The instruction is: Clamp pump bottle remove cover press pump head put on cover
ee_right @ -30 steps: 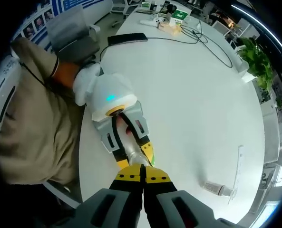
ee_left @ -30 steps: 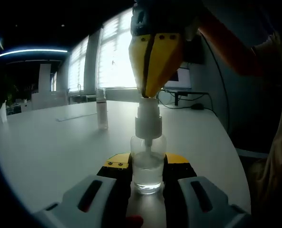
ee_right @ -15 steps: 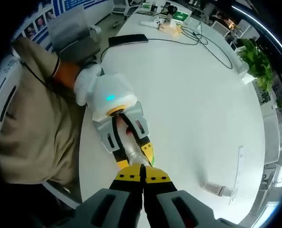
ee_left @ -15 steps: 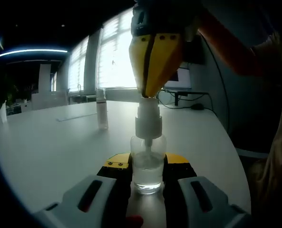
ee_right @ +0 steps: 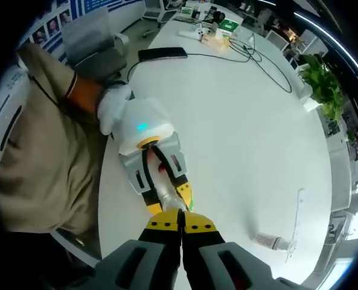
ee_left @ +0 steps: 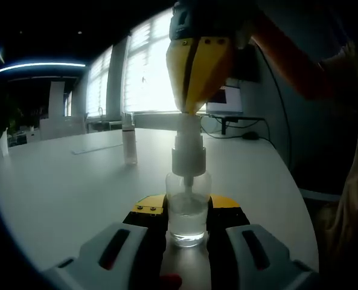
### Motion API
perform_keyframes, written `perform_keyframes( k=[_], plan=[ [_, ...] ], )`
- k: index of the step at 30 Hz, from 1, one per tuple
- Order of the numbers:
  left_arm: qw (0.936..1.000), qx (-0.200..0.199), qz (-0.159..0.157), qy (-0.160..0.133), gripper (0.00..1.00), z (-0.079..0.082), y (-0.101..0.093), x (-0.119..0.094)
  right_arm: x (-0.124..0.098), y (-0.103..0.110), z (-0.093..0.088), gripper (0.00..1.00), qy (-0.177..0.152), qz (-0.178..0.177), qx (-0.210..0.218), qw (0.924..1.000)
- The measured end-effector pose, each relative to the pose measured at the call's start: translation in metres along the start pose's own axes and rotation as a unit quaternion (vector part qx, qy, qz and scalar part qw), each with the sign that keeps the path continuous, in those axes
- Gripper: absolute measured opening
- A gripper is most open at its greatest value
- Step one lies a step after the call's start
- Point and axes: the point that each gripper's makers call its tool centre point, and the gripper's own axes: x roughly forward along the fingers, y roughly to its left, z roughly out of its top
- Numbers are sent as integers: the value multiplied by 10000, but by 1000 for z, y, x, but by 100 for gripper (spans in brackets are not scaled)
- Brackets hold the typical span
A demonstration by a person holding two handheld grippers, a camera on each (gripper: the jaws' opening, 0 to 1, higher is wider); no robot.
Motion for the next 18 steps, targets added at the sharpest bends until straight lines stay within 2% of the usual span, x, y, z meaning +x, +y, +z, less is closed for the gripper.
perform_keyframes(
  k=[18],
  plan=[
    [10000,12,2,-2,16,1,-2,0,0,-1,0,0,-107,32,66,9999]
  ],
)
